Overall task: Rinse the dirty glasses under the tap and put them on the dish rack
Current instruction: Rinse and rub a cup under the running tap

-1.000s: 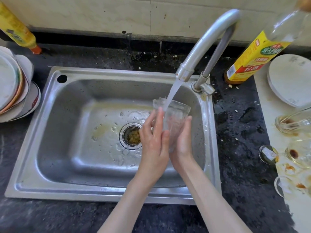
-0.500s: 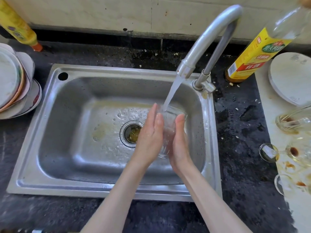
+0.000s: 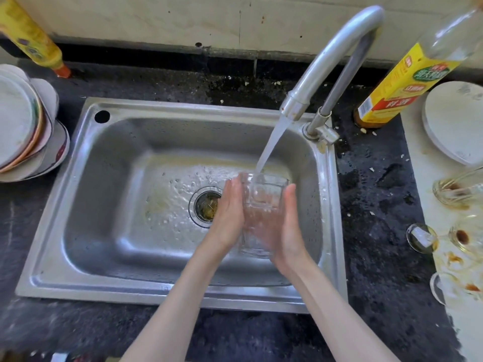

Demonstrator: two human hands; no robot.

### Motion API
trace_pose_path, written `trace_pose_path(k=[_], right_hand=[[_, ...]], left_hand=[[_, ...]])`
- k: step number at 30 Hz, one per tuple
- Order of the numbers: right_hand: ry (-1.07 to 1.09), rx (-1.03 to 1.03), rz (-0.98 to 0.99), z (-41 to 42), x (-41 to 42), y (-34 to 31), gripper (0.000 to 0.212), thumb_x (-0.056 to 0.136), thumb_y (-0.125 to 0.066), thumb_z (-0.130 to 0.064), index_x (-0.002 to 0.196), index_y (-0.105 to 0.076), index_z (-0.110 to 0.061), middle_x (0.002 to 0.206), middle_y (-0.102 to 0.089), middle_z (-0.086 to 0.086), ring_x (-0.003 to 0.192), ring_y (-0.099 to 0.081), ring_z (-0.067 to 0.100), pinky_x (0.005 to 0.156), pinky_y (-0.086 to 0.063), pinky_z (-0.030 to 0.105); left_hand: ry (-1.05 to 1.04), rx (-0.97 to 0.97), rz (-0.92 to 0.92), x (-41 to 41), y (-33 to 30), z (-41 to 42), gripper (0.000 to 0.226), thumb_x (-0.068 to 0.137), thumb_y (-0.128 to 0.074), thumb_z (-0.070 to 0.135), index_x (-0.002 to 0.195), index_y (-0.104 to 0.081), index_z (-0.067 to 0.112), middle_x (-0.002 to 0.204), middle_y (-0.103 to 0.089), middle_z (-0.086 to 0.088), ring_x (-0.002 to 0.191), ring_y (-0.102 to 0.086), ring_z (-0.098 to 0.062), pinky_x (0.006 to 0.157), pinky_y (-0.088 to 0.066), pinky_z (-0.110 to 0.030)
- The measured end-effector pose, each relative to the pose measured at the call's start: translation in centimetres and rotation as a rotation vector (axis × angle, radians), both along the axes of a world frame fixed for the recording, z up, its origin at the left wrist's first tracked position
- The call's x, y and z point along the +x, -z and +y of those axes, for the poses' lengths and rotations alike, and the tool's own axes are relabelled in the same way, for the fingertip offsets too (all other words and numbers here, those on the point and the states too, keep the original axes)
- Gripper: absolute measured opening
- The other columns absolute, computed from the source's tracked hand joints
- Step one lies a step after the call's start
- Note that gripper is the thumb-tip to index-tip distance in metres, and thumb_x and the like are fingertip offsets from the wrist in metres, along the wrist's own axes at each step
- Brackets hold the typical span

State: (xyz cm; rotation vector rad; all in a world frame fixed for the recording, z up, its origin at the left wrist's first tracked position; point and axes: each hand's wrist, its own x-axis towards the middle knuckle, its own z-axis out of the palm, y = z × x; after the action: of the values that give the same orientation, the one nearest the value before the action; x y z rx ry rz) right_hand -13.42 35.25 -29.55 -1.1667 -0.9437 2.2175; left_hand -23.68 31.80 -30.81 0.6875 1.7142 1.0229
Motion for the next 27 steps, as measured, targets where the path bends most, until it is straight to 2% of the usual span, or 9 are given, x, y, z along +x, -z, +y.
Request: trace_pose_path(k=[3,6,9,11,13,15,19,24,27], right_hand=[[0.013,0.004,0.044,0.5,0.2,-0.8,0.08,0.085,-0.018,-0.067,0.113,-0.067,-0.011,0.109,-0.066,0.019,0.096,-0.063,0.029,0.083,-0.053,0.043],[0.002,0.059,-0.175,0.7,-0.1,-1.0,0.069,0.084,-0.022,-0.069,0.094,-0.075,-0.026,0.097,-0.074,0.004,0.089,-0.07,0.016,0.084,-0.054,0.04],[0.012,0.103,-0.312,0.2,-0.1,-1.0,0.087,0.068,-0.029,-0.09,0.125,-0.059,-0.031,0.127,-0.061,-0.001,0.117,-0.058,0.015,0.104,-0.042,0.046],[0.019,0.182,-0.339,-0.5,0.0,-1.2,0.092,0.069,-0.037,-0.087,0.137,-0.042,-0.025,0.133,-0.051,-0.01,0.116,-0.052,0.0,0.1,-0.042,0.031],[0.053,0.239,-0.333,-0.8,0.1,-1.3,0.078,0.072,-0.055,-0.07,0.132,-0.038,-0.024,0.116,-0.053,-0.017,0.09,-0.056,-0.016,0.083,-0.041,0.014],[0.116,0.261,-0.329,-0.7,0.0,-1.3,0.076,0.067,-0.068,-0.065,0.126,-0.044,-0.024,0.109,-0.059,-0.014,0.087,-0.061,-0.011,0.081,-0.045,0.017],[0.211,0.235,-0.294,-0.2,-0.6,-0.9,0.047,0.074,-0.061,-0.049,0.113,-0.052,-0.024,0.089,-0.062,-0.018,0.075,-0.059,-0.015,0.068,-0.042,0.002],[0.266,0.174,-0.26,-0.8,-0.9,0.1,0.051,0.075,-0.058,-0.05,0.118,-0.049,-0.023,0.086,-0.063,-0.025,0.078,-0.058,-0.016,0.064,-0.042,0.002],[0.315,0.088,-0.225,-0.5,-1.5,0.2,0.063,0.075,-0.059,-0.061,0.119,-0.053,-0.016,0.109,-0.063,-0.009,0.097,-0.061,0.004,0.078,-0.049,0.016]], left_hand=[[0.058,0.038,0.171,-0.7,-1.0,-0.3,0.042,0.099,-0.02,0.044,0.113,-0.055,0.026,0.108,-0.058,0.013,0.1,-0.052,0.006,0.085,-0.034,-0.003],[-0.029,0.049,0.255,-0.5,-1.3,-0.8,0.02,0.101,-0.027,0.026,0.106,-0.045,0.018,0.095,-0.052,0.007,0.09,-0.049,-0.009,0.069,-0.034,-0.016],[-0.137,0.052,0.303,-0.2,-1.5,-0.5,0.017,0.1,-0.032,0.027,0.099,-0.043,0.013,0.076,-0.049,0.009,0.07,-0.048,0.0,0.061,-0.034,-0.02],[-0.212,0.096,0.359,0.1,-2.0,-0.2,0.018,0.099,-0.035,0.026,0.093,-0.045,0.012,0.068,-0.049,0.008,0.061,-0.047,0.004,0.058,-0.032,-0.023],[-0.312,0.116,0.409,0.3,-2.5,0.2,0.025,0.1,-0.032,0.024,0.087,-0.048,0.01,0.068,-0.048,0.009,0.062,-0.047,0.002,0.06,-0.025,-0.025],[-0.38,0.106,0.414,0.3,-2.5,0.4,0.029,0.101,-0.027,0.023,0.087,-0.05,0.01,0.073,-0.049,0.011,0.067,-0.047,-0.004,0.064,-0.026,-0.021],[-0.321,0.09,0.453,0.8,-2.0,-0.1,0.033,0.102,-0.025,0.019,0.101,-0.057,0.009,0.088,-0.052,0.007,0.082,-0.047,-0.015,0.072,-0.028,-0.02],[-0.253,0.108,0.473,0.6,-1.6,-0.5,0.032,0.101,-0.026,0.018,0.111,-0.054,0.005,0.099,-0.054,0.001,0.089,-0.048,-0.016,0.074,-0.029,-0.019],[-0.233,0.087,0.476,0.8,-1.7,-0.9,0.031,0.101,-0.028,0.018,0.111,-0.054,0.005,0.098,-0.051,0.004,0.088,-0.045,-0.013,0.072,-0.028,-0.018]])
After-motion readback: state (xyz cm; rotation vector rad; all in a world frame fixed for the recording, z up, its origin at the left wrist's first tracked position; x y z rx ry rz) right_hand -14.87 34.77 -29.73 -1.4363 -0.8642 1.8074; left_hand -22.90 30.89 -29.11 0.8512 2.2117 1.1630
